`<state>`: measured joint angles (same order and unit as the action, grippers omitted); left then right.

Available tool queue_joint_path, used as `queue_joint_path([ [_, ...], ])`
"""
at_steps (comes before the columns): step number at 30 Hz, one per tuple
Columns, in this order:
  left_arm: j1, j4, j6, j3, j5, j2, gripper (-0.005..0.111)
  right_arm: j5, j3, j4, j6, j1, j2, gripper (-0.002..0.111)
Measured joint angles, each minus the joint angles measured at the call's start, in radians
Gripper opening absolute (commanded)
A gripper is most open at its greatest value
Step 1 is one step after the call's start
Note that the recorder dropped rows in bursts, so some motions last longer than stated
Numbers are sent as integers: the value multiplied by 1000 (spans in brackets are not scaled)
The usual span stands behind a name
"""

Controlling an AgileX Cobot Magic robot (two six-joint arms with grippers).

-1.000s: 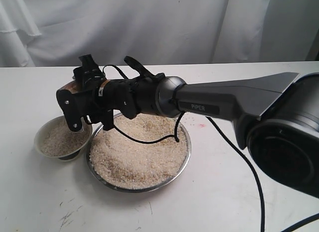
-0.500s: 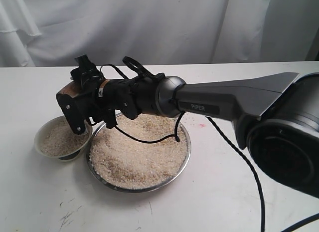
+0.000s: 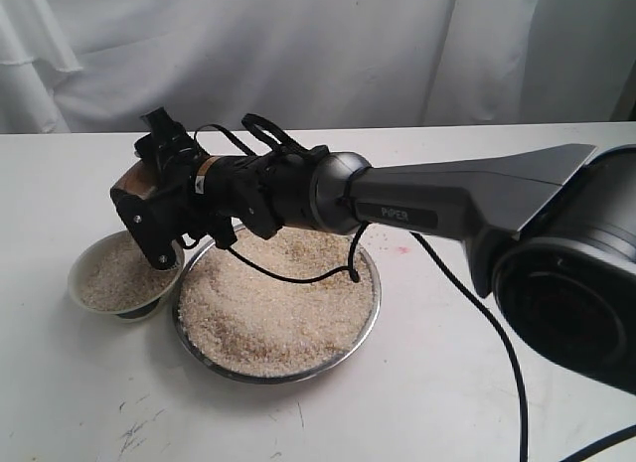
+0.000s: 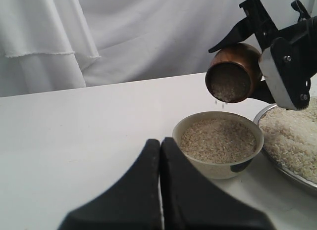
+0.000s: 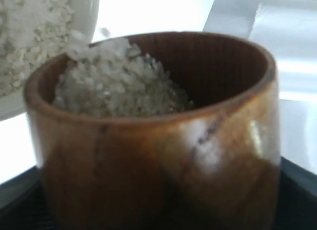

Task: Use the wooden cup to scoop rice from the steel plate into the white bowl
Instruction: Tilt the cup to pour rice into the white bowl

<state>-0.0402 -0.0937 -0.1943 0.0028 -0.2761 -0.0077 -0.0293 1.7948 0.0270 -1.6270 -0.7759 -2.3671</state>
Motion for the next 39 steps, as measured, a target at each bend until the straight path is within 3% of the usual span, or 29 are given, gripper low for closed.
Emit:
queue_joint_path([
  [39, 0, 0, 0, 0, 0, 0, 0, -36, 0, 299, -35, -42, 0, 0],
])
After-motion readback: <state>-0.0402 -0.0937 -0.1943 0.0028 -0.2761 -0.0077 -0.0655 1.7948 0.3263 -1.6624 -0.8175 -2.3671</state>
